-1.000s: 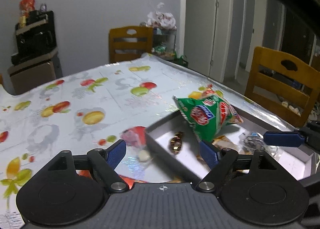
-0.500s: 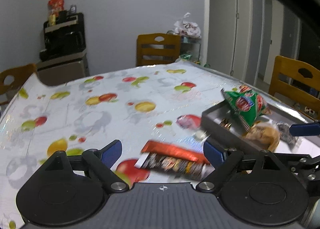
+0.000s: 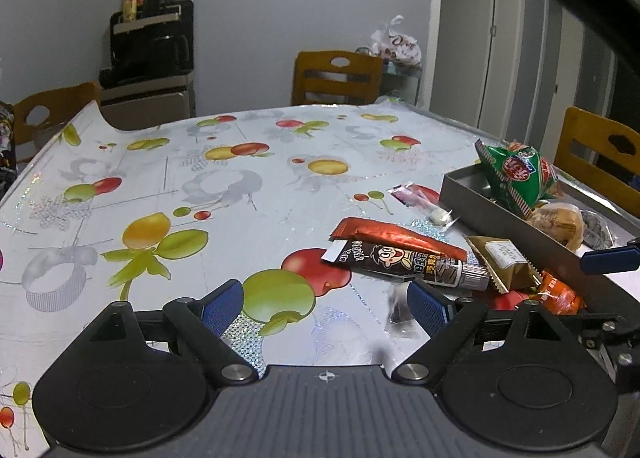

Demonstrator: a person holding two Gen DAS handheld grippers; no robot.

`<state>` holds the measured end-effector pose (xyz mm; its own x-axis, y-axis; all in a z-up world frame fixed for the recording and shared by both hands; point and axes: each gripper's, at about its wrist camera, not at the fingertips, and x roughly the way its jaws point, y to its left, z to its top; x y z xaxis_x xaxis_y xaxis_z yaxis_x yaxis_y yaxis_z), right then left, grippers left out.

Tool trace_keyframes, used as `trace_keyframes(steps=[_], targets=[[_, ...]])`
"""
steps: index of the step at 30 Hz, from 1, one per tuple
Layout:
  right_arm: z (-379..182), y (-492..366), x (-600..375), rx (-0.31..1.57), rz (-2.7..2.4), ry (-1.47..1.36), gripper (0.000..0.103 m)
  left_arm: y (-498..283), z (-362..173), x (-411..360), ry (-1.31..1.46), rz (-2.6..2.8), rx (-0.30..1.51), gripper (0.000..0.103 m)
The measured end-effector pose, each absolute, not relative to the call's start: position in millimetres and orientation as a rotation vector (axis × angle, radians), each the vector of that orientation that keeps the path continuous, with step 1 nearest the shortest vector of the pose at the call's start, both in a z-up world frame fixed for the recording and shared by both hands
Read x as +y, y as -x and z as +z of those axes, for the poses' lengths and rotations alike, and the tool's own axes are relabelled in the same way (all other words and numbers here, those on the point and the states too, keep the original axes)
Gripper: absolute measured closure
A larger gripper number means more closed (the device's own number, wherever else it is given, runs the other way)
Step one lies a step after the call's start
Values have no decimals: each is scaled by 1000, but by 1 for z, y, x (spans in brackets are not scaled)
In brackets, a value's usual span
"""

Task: Organize snacks
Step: 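Move both open tools back toward the remaining snacks on the table, then grasp the orange snack packet with the right tool while the left tool grasps a small clear-wrapped candy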

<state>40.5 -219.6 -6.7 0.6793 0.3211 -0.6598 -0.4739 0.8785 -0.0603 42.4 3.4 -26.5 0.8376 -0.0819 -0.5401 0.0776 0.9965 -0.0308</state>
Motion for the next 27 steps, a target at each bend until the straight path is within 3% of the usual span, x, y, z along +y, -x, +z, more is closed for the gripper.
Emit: trace_keyframes(steps=[18, 23, 27], targets=[[-26, -52, -210, 767, 543, 203, 24, -44, -31, 0, -2, -124, 575, 14], [-22, -48, -210, 708, 540, 220, 24, -47, -30, -8, -25, -167, 576, 20], [-22, -49, -209, 658, 564, 325, 24, -53, -32, -18, -45, -209, 601, 35]])
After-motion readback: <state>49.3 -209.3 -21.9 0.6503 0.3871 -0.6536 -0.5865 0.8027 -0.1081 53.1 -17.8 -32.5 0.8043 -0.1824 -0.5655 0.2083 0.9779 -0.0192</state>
